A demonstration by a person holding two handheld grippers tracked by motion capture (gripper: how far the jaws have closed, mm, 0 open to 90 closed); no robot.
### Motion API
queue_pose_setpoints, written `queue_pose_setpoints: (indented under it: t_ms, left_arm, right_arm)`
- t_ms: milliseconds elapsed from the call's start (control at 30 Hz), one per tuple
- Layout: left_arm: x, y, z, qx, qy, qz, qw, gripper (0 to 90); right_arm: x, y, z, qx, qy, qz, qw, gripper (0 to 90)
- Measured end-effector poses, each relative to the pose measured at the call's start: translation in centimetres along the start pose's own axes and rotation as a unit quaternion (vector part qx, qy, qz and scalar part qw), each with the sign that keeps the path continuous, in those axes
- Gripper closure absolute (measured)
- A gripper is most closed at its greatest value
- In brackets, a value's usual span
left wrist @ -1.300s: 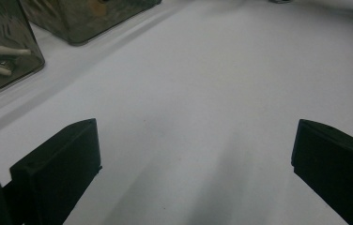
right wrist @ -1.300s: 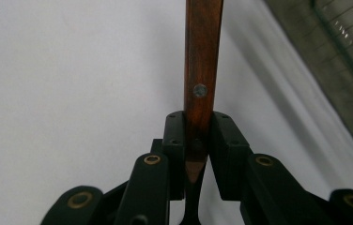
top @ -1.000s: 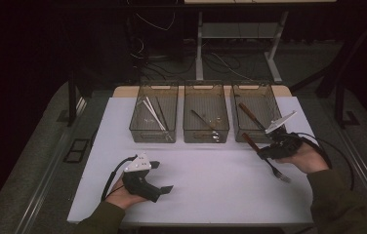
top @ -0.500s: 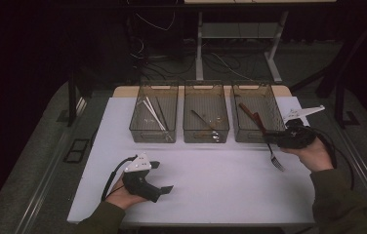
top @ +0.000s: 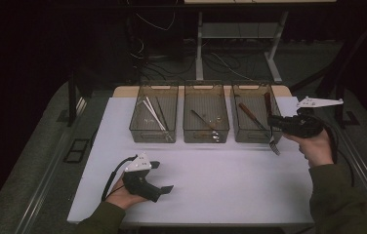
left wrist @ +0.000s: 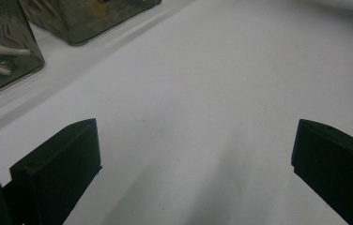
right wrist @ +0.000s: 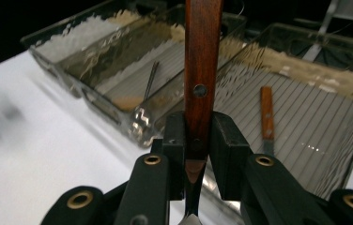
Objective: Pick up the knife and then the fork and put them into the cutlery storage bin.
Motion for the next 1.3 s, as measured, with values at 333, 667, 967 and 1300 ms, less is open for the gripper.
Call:
queue_pose_setpoints:
  t_ms: [333,667,967,1300]
  left_arm:
    - [0.0,0.1,0.0,0.003,-0.003,-0.003,1.0,0.2]
    - [0.0,0.1,-0.1,0.005,-0.003,-0.005,1.0,0.2]
    - [0.1,0.1,-0.1,0.001,-0.004,-0.005,1.0,0.2]
    - [0.1,0.2,-0.2,0.0,-0.005,-0.006,1.0,0.2]
  right_arm:
    - [-0.1,3.1,-1.9,-0.018,-0.027,-0.053,0.9981,77.1]
    - [-1.8,5.5,-4.3,-0.027,-0.077,-0.068,0.9944,77.1]
    - [-4.4,5.8,-5.6,-0.041,-0.102,-0.058,0.9922,77.1]
    - [-7.1,4.1,-6.5,-0.046,-0.116,-0.009,0.9921,77.1]
Point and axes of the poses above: each handheld gripper's, and its own axes: x roughly backward along the jaws, y roughly out of its top, z roughly to its left, the point moved 8 cm from there along -x, roughly forward along the jaws, and after that the axes turned 6 degrees about y, right-handed, at the moved point
